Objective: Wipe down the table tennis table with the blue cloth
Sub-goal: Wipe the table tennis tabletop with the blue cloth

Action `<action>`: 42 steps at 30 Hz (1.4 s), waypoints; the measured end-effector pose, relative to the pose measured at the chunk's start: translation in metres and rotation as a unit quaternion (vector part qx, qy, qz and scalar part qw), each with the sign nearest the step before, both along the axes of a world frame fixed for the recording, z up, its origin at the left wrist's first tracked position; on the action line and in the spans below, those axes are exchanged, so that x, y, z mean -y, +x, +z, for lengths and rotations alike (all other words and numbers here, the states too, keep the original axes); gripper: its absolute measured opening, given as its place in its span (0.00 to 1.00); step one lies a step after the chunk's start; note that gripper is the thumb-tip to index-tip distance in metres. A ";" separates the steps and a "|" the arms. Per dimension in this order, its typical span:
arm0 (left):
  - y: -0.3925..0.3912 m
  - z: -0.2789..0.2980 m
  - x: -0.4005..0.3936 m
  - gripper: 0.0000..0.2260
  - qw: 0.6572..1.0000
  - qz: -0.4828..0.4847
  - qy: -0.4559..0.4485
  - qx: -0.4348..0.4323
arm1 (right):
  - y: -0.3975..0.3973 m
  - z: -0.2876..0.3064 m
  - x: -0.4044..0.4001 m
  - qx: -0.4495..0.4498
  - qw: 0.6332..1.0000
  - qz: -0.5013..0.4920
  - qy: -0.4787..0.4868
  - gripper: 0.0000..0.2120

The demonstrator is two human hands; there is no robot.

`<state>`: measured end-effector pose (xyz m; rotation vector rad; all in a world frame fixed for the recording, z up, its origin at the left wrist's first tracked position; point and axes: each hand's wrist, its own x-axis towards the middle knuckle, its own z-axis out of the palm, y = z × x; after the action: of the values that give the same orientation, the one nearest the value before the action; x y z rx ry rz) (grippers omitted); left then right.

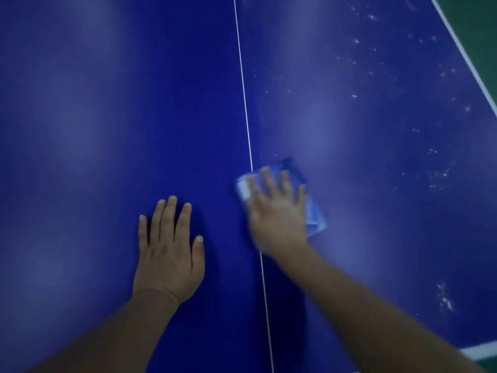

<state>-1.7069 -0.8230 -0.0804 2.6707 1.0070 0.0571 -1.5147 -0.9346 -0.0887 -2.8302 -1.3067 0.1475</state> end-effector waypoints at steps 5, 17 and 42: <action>0.000 0.000 0.000 0.28 1.000 -0.005 0.005 -0.014 | 0.168 0.023 0.101 -0.032 0.884 -0.467 -0.001 0.27; 0.001 -0.002 -0.003 0.28 0.999 -0.015 0.016 -0.045 | 0.104 0.014 0.068 0.008 0.998 -0.015 -0.056 0.26; 0.003 -0.001 -0.002 0.27 0.998 -0.023 0.037 -0.055 | 0.220 0.017 0.028 -0.005 0.935 -0.352 -0.039 0.29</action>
<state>-1.7041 -0.8210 -0.0815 2.7892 0.9929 -0.0636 -1.2945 -0.9622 -0.0722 -3.1412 -0.2230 0.1932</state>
